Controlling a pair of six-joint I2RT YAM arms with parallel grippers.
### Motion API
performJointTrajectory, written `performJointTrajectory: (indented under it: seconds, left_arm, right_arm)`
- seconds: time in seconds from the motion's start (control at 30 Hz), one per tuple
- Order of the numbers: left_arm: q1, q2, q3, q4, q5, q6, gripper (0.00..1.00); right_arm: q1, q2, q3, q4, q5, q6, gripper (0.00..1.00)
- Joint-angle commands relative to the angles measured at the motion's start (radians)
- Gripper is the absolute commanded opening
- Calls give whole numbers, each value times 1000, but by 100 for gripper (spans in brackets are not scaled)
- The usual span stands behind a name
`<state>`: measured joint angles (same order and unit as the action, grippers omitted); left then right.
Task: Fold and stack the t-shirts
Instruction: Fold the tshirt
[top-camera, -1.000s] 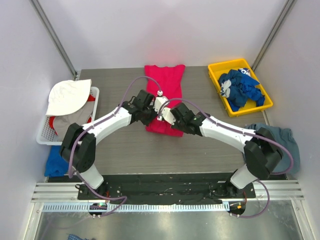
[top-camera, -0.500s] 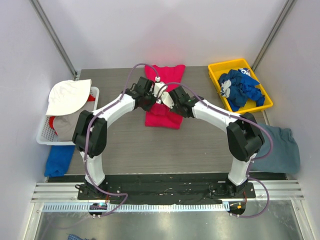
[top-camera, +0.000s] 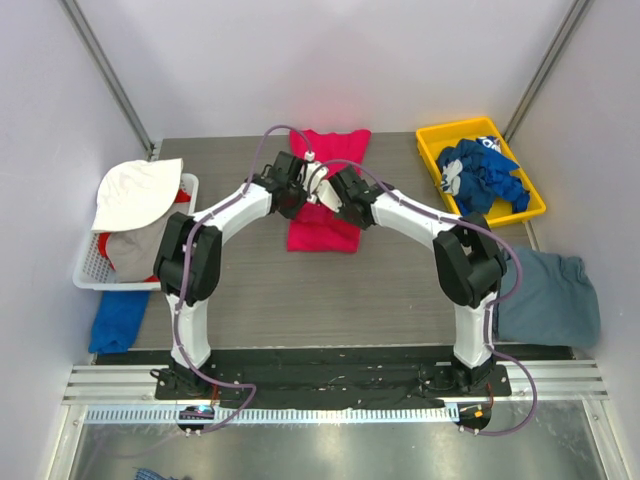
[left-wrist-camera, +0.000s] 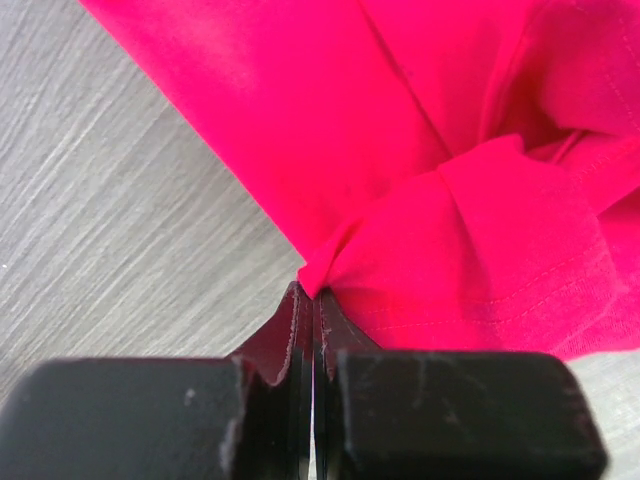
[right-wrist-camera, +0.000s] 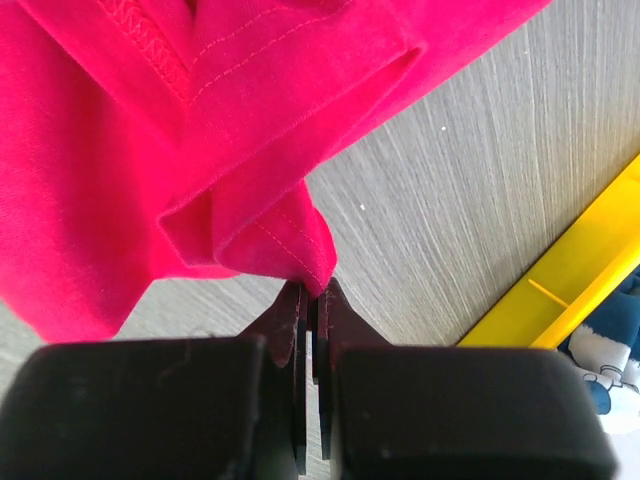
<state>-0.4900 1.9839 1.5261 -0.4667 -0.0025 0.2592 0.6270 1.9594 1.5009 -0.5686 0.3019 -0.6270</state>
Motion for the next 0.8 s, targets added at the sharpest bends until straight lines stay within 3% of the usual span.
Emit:
performJointTrajectory:
  seconds: [0.0, 0.17, 0.37, 0.43, 0.5, 0.63, 0.77]
  left_arm:
    - [-58, 35, 54, -41, 81, 51, 2]
    - [-58, 73, 94, -49, 88, 43, 8]
    - [-59, 107, 141, -53, 96, 29, 37]
    - [-59, 113, 155, -53, 90, 29, 42]
    - [-59, 121, 175, -53, 87, 26, 59]
    - [-61, 122, 183, -36, 70, 23, 66]
    - [-59, 119, 174, -23, 36, 23, 79]
  right_arm:
    - [14, 28, 130, 157, 6, 16, 1]
    - [13, 65, 180, 164, 28, 15, 1]
    - [14, 96, 219, 185, 48, 16, 4]
    - [14, 102, 240, 188, 52, 19, 8]
    - [14, 114, 268, 190, 52, 26, 13]
    - [14, 130, 308, 197, 49, 44, 18]
    - [14, 148, 373, 197, 54, 52, 20]
